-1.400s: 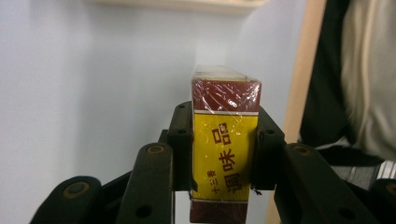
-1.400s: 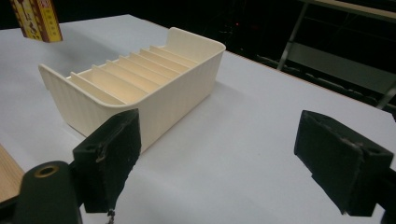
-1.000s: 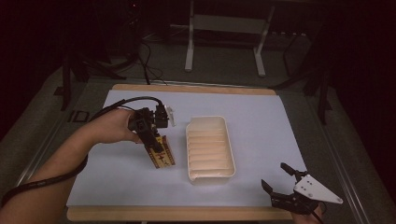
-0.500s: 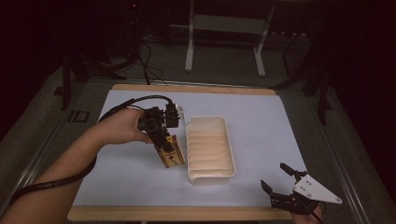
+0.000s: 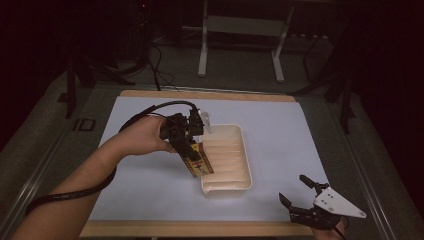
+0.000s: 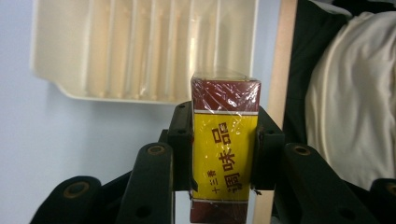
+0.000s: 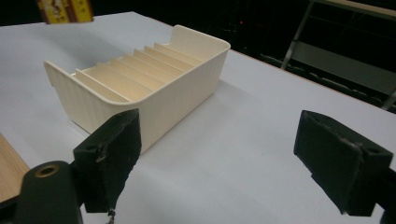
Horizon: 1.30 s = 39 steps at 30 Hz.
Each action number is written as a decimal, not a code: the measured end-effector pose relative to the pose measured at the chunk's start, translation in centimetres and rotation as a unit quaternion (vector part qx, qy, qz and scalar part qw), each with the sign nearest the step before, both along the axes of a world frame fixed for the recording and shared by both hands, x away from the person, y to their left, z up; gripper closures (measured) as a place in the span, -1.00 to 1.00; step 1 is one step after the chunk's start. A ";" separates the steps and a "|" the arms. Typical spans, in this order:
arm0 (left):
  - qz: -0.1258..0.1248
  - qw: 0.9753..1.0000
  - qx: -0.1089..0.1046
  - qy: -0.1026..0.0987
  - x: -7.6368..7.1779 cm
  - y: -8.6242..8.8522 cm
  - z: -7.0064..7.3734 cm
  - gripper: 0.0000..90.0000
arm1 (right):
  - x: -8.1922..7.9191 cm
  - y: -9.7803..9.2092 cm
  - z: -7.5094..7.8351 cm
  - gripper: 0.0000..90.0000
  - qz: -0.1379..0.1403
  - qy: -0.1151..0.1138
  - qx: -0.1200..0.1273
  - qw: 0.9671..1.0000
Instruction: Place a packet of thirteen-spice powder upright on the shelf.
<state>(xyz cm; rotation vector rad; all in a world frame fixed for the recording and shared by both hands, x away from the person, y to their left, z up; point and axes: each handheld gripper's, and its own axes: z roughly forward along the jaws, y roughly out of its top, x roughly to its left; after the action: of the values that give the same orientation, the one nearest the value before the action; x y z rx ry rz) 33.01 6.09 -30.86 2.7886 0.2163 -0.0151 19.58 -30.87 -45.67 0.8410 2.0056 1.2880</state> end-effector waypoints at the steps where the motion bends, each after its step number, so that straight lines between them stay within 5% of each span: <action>1: -0.002 1.000 0.000 0.001 0.0 -0.2 -0.1 0.51 | 0.0 0.0 0.0 -0.67 0.000 0.000 0.000 1.000; 15: -0.016 0.998 -0.051 -0.024 0.2 -2.4 -1.0 0.51 | 0.0 0.0 0.0 -0.67 0.002 0.000 -0.001 1.000; 39: -0.043 0.999 0.008 -0.006 1.5 -5.2 -5.7 0.51 | 0.0 -0.1 0.0 -0.66 0.006 0.002 -0.003 1.000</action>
<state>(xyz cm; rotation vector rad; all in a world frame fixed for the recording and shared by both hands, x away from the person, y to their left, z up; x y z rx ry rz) 34.47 0.88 -36.54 2.8118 0.0946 -0.0164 19.62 -30.92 -45.71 0.8299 2.0205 1.2868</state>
